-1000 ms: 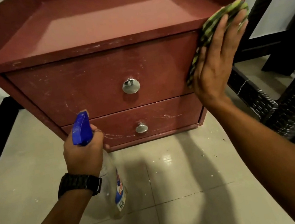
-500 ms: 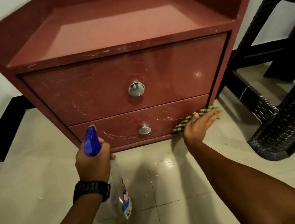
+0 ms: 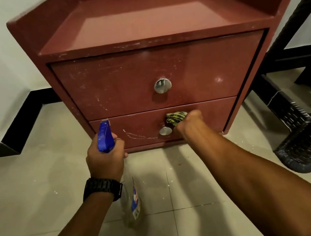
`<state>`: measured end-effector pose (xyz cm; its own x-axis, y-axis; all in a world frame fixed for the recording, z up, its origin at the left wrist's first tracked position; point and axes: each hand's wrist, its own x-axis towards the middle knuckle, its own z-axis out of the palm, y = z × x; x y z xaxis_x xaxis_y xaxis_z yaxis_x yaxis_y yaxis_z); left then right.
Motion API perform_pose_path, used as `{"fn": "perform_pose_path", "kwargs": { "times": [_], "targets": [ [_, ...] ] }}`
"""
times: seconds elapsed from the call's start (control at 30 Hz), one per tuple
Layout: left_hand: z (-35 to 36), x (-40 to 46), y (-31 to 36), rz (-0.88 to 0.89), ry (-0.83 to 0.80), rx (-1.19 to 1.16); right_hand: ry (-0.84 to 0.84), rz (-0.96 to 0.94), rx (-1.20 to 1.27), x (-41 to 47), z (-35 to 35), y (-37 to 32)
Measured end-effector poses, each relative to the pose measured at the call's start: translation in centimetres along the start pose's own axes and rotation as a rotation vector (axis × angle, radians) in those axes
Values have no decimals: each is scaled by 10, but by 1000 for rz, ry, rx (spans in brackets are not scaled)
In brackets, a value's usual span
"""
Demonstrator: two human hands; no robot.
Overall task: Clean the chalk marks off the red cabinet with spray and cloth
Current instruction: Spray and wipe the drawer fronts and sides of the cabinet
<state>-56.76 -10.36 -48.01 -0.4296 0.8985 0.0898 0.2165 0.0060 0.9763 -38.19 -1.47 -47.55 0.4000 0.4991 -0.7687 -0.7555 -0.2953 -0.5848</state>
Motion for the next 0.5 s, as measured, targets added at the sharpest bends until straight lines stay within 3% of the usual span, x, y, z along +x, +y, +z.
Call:
{"fn": "perform_pose_path", "kwargs": {
  "times": [0.1, 0.2, 0.4, 0.5],
  "targets": [
    [-7, 0, 0, 29, 6, 0, -35, -68, 120, -26, 13, -20],
    [-10, 0, 3, 56, 3, 14, -13, -297, 140, -51, 24, -33],
    [-11, 2, 3, 44, 34, 17, 2, -1381, -311, -73, 25, -11],
    [-9, -1, 2, 19, 61, 8, -125, -1765, -717, -47, 8, 0]
  ]
}}
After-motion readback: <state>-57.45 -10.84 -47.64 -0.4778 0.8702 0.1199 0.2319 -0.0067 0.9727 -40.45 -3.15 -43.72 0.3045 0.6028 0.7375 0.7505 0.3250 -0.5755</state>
